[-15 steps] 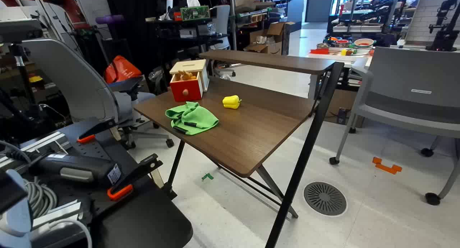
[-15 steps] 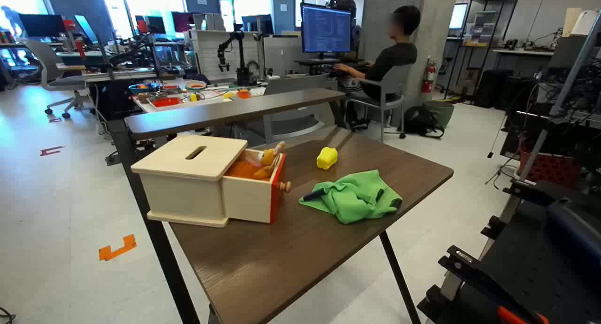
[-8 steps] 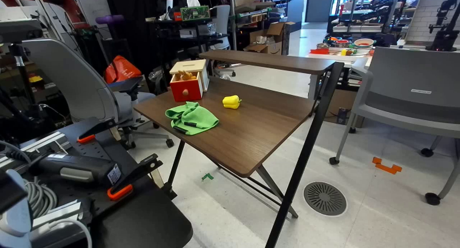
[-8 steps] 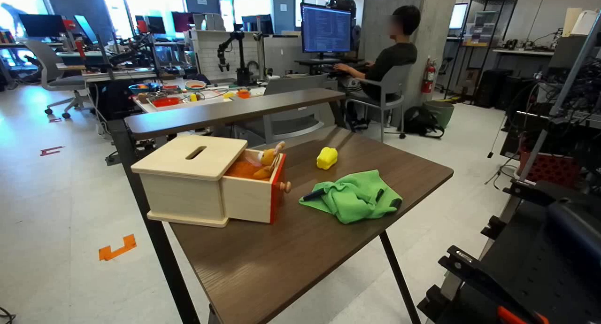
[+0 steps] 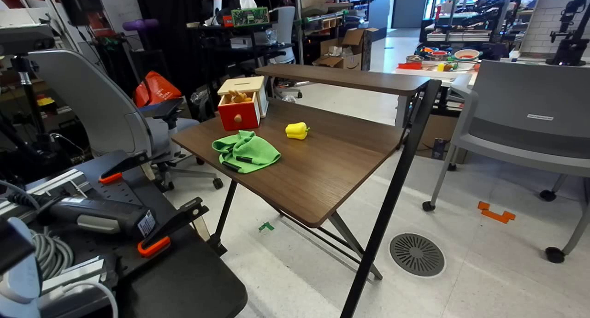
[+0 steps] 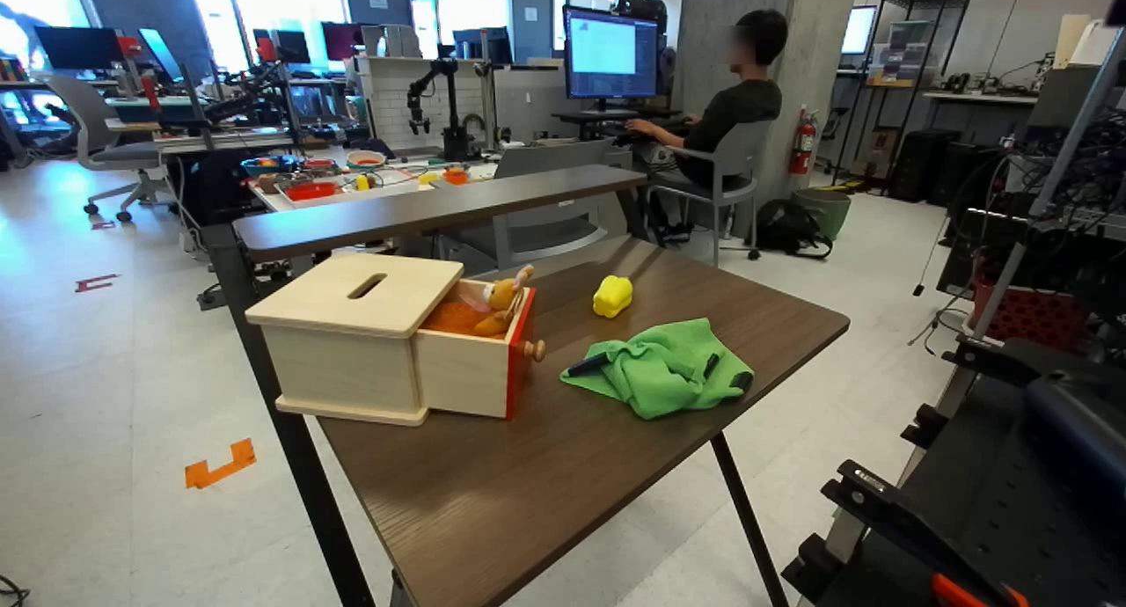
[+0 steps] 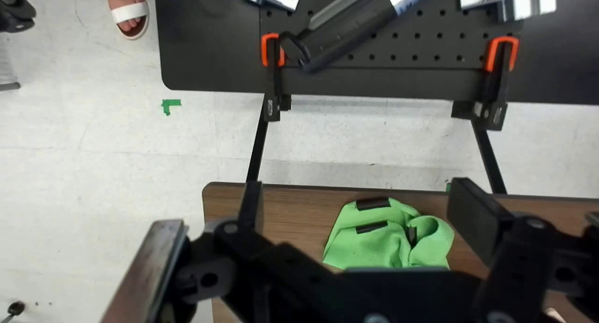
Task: Move the green towel to the right.
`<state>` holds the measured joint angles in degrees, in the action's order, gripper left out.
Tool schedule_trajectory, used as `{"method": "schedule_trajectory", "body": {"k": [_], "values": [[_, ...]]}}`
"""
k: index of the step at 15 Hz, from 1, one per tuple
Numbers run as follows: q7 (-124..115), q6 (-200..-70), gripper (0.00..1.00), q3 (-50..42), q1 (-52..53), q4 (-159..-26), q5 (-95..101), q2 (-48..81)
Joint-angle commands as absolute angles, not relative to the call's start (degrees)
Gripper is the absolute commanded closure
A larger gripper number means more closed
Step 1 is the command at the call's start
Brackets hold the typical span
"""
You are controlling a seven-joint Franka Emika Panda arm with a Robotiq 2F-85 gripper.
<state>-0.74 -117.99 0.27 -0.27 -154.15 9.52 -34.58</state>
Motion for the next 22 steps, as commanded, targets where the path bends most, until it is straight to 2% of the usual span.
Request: {"method": "schedule_trajectory", "body": {"k": [1, 6, 11, 16, 22], "values": [[-9.2, -127.5, 0.00, 3.9, -1.0, -149.7, 9.6, -19.8], [-18.8, -140.9, 0.00, 6.7, -0.9, -142.7, 13.7, -1.2], [-24.6, -148.7, 0.00, 3.3, 2.7, -131.6, 20.3, 17.6], [-21.7, -150.9, 0.00, -0.3, 7.5, -120.4, 16.5, 32.0], [-16.9, -150.1, 0.00, 0.6, 8.3, -112.3, 9.3, 40.8]]}}
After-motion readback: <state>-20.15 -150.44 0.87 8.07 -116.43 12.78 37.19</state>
